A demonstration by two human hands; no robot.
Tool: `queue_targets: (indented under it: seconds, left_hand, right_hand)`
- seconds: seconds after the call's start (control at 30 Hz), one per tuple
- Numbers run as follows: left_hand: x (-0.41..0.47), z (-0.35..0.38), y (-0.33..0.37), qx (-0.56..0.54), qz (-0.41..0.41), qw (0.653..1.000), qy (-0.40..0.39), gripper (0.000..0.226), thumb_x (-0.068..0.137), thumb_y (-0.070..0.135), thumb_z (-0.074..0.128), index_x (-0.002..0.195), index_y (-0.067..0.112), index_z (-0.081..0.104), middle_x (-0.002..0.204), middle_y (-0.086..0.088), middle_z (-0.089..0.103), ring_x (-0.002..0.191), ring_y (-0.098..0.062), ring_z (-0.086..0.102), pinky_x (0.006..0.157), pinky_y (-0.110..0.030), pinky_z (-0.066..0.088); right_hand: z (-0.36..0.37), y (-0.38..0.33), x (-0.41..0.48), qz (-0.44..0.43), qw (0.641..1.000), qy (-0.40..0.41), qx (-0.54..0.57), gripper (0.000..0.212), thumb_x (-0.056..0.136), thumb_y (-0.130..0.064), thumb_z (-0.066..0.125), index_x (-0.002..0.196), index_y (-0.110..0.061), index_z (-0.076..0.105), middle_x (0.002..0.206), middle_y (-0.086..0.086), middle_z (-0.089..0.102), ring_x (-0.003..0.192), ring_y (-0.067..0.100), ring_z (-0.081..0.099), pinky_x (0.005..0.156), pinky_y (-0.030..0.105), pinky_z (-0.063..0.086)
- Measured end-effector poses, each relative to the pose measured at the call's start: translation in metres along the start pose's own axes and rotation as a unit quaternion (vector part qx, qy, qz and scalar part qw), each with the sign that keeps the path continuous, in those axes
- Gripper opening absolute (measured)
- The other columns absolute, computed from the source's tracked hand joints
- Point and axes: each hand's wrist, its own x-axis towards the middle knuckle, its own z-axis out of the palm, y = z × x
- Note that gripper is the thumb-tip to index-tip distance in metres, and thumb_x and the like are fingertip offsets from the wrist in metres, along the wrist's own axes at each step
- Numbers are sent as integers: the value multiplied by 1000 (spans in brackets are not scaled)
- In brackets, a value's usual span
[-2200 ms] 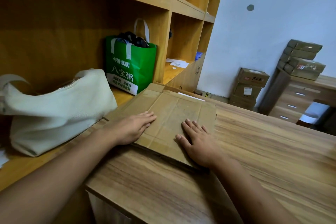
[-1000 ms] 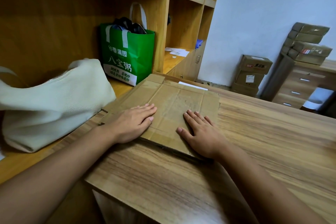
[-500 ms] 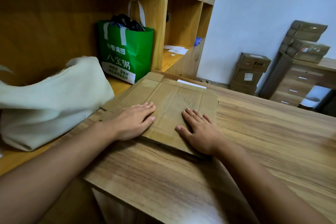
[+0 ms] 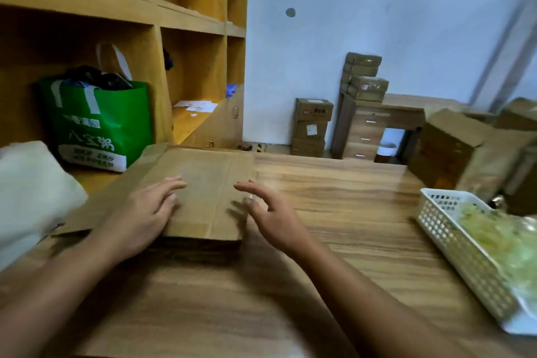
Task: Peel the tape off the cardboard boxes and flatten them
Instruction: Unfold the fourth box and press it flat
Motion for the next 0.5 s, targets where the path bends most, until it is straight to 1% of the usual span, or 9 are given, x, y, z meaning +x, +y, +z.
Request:
queue_targets:
  seconds: [0.07, 0.17, 0.2, 0.27, 0.3, 0.33, 0.4, 0.43, 0.5]
  left_hand:
    - [-13, 7, 31, -28, 26, 999, 11, 36, 103, 35, 45, 138, 40, 53, 145, 27, 39, 137, -3, 37, 106, -30, 33]
    - [-40, 32, 81, -52, 86, 995, -23, 40, 100, 43, 46, 140, 49, 48, 144, 37, 29, 134, 14, 27, 107, -18, 29]
    - [-49, 45, 97, -46, 108, 992, -42, 42, 100, 44, 46, 141, 50, 46, 145, 38, 26, 134, 21, 20, 109, -12, 23]
    - [-63, 73, 122, -19, 144, 986, -87, 44, 101, 46, 46, 143, 53, 36, 146, 40, 18, 129, 33, 2, 107, 0, 6]
    - [-69, 87, 133, -9, 150, 983, -106, 45, 101, 48, 43, 145, 54, 32, 148, 39, 15, 130, 32, -2, 108, 1, 2]
    - [-74, 100, 140, -6, 154, 980, -122, 47, 102, 50, 41, 147, 53, 29, 152, 37, 14, 135, 27, -1, 113, -4, 2]
    - [-82, 122, 151, -4, 144, 978, -150, 49, 101, 55, 37, 149, 53, 26, 157, 34, 12, 144, 15, 4, 121, -19, 9]
    - [-84, 131, 156, -6, 143, 976, -163, 49, 101, 55, 37, 149, 53, 26, 157, 34, 12, 146, 12, 5, 122, -22, 10]
    - [-88, 144, 163, -15, 149, 973, -176, 48, 101, 54, 39, 148, 53, 28, 155, 35, 13, 146, 10, 7, 120, -16, 8]
  right_hand:
    - [-20, 7, -25, -9, 999, 30, -6, 35, 104, -21, 53, 132, -39, 63, 144, -19, 55, 138, -13, 36, 105, 2, 24]
    - [-51, 24, -68, 3, 998, 43, -45, 35, 104, -19, 55, 135, -33, 62, 133, -31, 53, 128, -25, 37, 104, -1, 25]
    - [-60, 32, -82, 13, 996, 41, -79, 36, 103, -20, 55, 137, -30, 60, 135, -29, 51, 127, -24, 38, 107, 2, 26]
    - [-77, 47, -111, 47, 986, 22, -161, 39, 103, -24, 54, 142, -28, 55, 147, -19, 47, 136, -9, 38, 115, 10, 24]
    - [-84, 54, -126, 65, 978, 8, -196, 41, 103, -27, 54, 144, -28, 53, 153, -14, 43, 140, -1, 38, 115, 8, 20]
    - [-90, 61, -141, 78, 972, -3, -224, 42, 104, -30, 52, 145, -28, 52, 156, -10, 39, 143, 4, 36, 113, 5, 16]
    - [-101, 71, -170, 94, 959, -8, -267, 43, 104, -37, 49, 146, -29, 50, 159, -8, 36, 144, 8, 35, 111, 5, 14]
    - [-106, 74, -183, 100, 953, -8, -286, 43, 104, -40, 47, 146, -30, 50, 158, -7, 35, 144, 9, 35, 111, 8, 15]
    - [-114, 79, -204, 102, 943, -11, -316, 45, 100, -41, 44, 143, -30, 50, 156, -7, 37, 144, 12, 35, 109, 8, 14]
